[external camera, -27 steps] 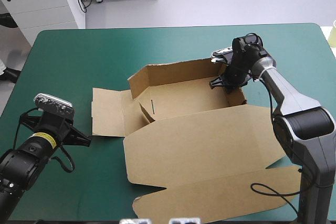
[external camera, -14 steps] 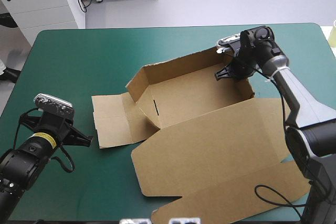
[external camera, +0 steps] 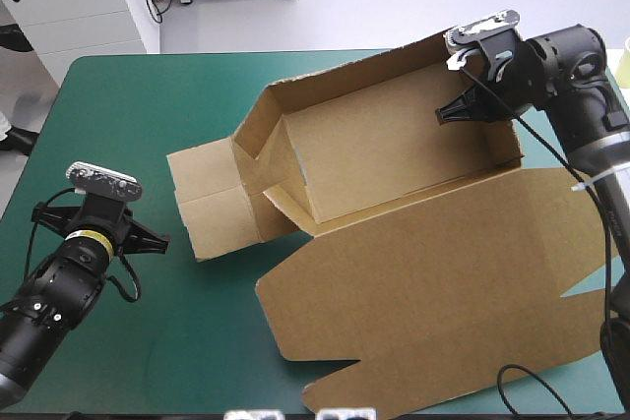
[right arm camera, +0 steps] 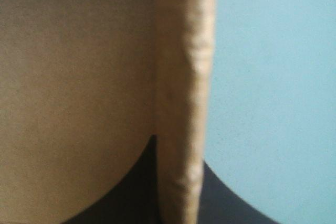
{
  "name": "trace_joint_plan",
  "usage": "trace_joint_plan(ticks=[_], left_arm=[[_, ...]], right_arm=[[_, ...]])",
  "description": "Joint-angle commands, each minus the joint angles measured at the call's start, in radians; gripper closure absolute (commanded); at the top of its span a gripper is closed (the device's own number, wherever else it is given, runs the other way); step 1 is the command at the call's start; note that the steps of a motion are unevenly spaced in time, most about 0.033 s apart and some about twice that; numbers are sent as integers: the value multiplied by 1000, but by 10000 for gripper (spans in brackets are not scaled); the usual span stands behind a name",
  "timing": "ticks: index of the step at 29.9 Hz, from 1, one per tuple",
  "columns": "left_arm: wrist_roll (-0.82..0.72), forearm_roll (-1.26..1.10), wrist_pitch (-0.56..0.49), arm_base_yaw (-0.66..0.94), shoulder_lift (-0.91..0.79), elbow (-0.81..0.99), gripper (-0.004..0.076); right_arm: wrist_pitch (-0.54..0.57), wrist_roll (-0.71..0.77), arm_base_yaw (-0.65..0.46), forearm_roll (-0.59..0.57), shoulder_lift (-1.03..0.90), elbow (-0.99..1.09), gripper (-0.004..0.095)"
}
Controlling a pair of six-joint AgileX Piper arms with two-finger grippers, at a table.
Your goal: Fold the box
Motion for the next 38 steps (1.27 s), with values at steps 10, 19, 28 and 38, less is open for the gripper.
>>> trace_joint_plan(ticks=[10,19,28,38], left_arm=[[71,-173,-174,277,46,-29,722],[409,-676,-314,406,284,-29,722],[1297,-1693,-278,409,406,-29,722],[1816,-2370,65,409,445,-29,722]], right_arm=[[-5,5,-1,-34,-113,-29,927],[-5,1,-1,0,-150,-29,927],[-5,-11,-1,44,-192,-31,927],[-5,-38,-1,135,-194,-95,927]])
